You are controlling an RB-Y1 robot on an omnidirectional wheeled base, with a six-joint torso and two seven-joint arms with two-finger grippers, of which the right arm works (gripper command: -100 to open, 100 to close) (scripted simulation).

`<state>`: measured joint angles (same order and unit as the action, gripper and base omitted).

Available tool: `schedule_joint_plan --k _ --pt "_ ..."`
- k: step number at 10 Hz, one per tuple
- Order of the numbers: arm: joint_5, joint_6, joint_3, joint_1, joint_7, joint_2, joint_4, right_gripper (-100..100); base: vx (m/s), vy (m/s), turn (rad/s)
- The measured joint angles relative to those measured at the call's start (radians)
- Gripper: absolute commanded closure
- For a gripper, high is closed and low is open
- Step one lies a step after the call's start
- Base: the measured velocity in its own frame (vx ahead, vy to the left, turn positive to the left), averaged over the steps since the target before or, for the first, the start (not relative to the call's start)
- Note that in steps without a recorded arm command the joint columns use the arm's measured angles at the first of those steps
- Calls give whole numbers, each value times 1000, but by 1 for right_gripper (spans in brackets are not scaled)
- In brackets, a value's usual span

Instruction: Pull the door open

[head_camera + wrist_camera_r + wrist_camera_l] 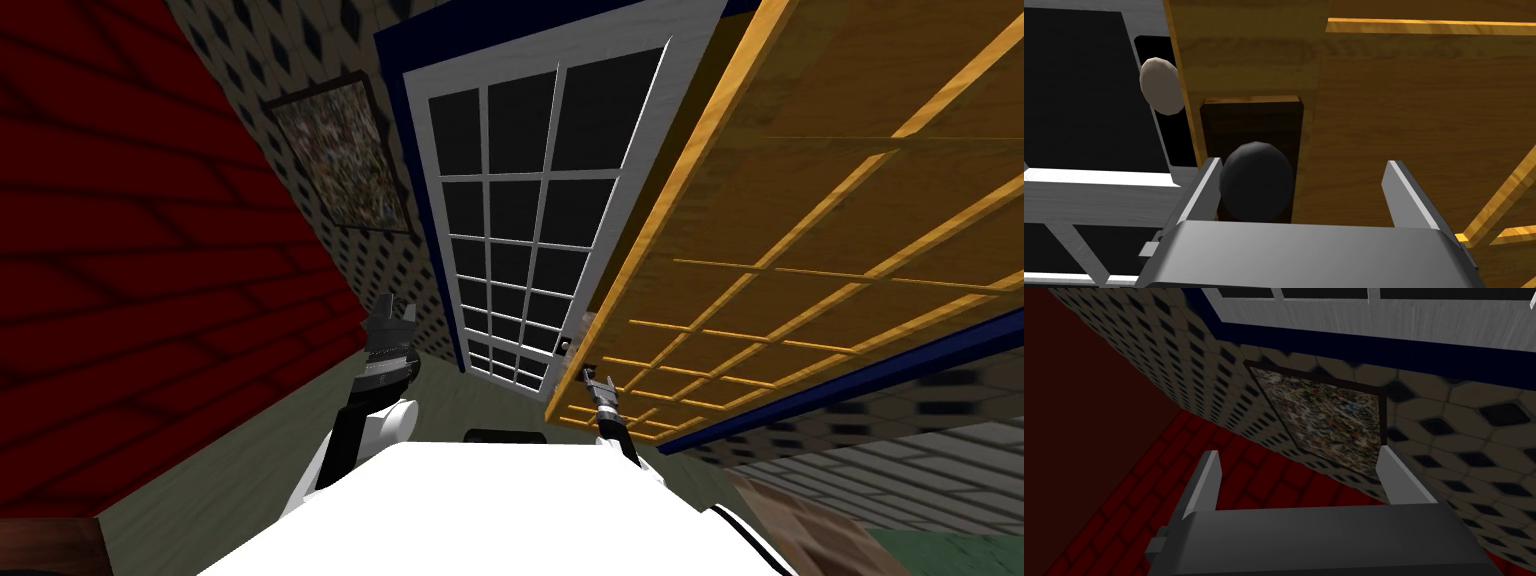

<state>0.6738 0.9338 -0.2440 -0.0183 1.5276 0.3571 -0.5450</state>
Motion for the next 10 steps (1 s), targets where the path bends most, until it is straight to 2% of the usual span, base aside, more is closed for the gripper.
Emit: schedule_joint_plan --k 1,2,3,4,5,6,7,8,9,10 --pt "5 -16 5 21 -10 8 -35 100 -51 14 -26" --pt "4 -17 4 20 -10 7 -25 100 -25 0 -22" --pt "0 -2 -1 10 1 3 8 100 -42 -2 14" --pt "3 -12 1 37 -4 9 -29 100 -38 0 -22" --pt "3 -14 2 42 -8 8 -32 100 -21 -4 -29" --pt "-5 17 -8 -6 15 -3 56 100 -5 -2 37" --pt "-1 7 -4 19 13 5 15 100 -12 1 8" --pt "6 -18 7 68 -16 11 -68 100 -29 4 -43" --pt "7 -28 7 73 -24 12 -91 100 -22 1 -30" --pt "3 -13 0 47 -8 8 -56 100 -2 -14 18"
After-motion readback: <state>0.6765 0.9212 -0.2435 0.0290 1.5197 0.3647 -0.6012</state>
